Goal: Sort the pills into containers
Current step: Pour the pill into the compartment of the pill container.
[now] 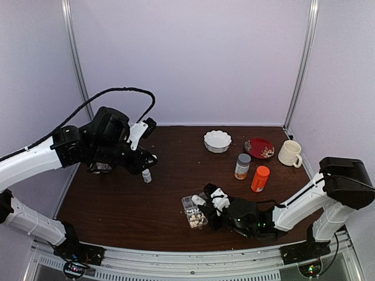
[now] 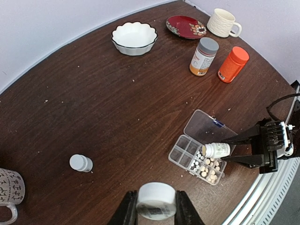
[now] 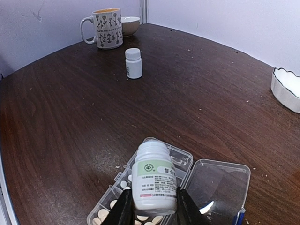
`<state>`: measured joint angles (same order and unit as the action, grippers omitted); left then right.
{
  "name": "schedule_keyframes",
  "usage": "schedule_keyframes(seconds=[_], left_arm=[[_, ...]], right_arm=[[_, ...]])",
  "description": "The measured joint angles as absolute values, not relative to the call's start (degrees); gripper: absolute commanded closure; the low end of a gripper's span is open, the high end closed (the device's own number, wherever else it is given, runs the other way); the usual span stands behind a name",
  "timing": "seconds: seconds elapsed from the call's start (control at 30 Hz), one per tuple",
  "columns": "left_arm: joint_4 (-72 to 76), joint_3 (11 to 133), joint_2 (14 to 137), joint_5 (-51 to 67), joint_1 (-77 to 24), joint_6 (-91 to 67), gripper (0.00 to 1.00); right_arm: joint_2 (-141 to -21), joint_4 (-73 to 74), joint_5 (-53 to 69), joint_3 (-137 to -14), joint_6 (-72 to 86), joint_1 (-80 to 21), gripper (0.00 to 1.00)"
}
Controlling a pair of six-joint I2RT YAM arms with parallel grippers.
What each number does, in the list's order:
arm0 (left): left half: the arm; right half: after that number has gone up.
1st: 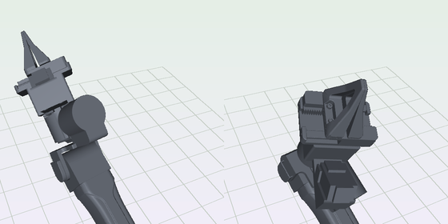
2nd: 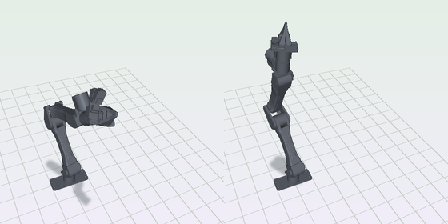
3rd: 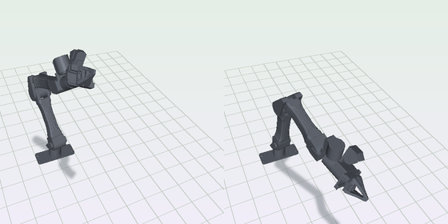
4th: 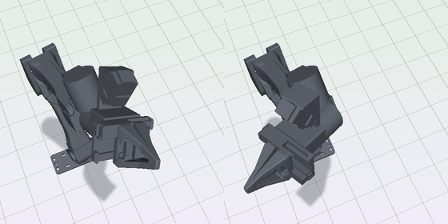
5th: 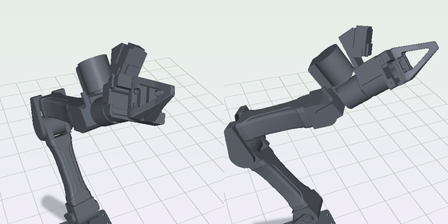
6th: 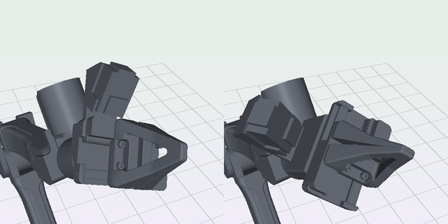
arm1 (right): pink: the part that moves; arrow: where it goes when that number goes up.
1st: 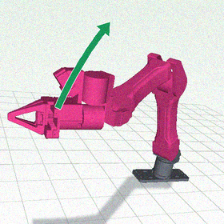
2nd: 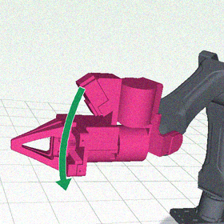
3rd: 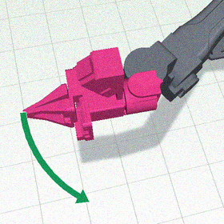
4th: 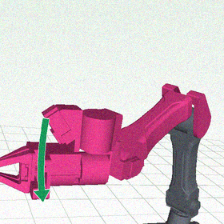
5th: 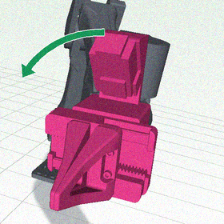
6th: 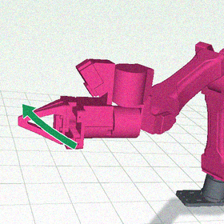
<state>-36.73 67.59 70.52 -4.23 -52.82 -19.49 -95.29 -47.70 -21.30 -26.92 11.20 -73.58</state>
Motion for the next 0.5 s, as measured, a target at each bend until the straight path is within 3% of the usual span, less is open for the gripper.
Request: schedule_keyframes(seconds=[0.5], left_arm=[[-31.9, 62.9, 71.9, -3.5, -52.8, -19.8, 1.00]], right_arm=[[-98.4, -44.5, -20.9, -29.8, 14.3, -71.3, 0.99]])
